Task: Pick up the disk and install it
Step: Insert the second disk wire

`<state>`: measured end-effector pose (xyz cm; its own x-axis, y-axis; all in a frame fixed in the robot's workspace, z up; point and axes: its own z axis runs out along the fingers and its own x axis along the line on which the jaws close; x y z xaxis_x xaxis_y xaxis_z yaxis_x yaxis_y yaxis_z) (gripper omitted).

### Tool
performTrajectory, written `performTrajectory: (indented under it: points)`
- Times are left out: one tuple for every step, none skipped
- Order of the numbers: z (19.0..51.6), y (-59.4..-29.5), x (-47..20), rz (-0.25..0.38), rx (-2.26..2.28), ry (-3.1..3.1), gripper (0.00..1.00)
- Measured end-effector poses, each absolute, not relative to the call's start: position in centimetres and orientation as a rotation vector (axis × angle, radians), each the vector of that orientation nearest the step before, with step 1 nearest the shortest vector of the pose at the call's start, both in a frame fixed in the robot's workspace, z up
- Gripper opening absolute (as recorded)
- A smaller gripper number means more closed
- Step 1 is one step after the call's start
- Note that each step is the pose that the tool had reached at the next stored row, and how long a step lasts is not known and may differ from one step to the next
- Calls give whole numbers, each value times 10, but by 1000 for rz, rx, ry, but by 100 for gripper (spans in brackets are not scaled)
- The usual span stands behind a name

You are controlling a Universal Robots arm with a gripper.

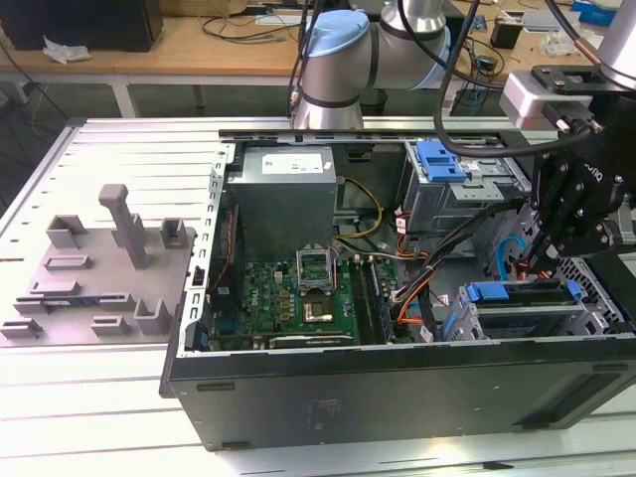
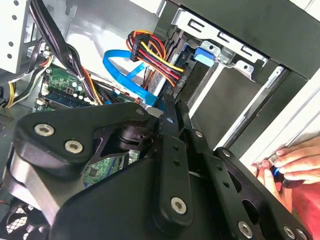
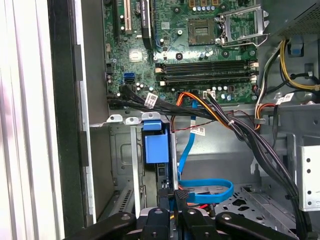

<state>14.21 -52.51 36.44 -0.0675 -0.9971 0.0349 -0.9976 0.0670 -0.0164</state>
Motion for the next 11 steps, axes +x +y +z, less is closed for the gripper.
performTrajectory:
  points:
    - [364, -526, 142, 55, 2137, -2283, 16]
    - [364, -526, 142, 54, 2140, -2282, 16]
    - [364, -526, 142, 53, 2142, -2281, 16]
    - [364, -526, 142, 53, 2143, -2280, 16]
    - [364, -526, 142, 53, 2143, -2279, 16]
    - [364, -526, 142, 53, 2143, -2279, 16]
    - [364, -526, 142, 53, 2143, -2279, 16]
    - [364, -526, 142, 53, 2143, -2279, 16]
    - [364, -526, 142, 53, 2143, -2279, 16]
    - [364, -526, 142, 53, 2144, -2279, 16]
    - [364, -526, 142, 53, 2145, -2278, 16]
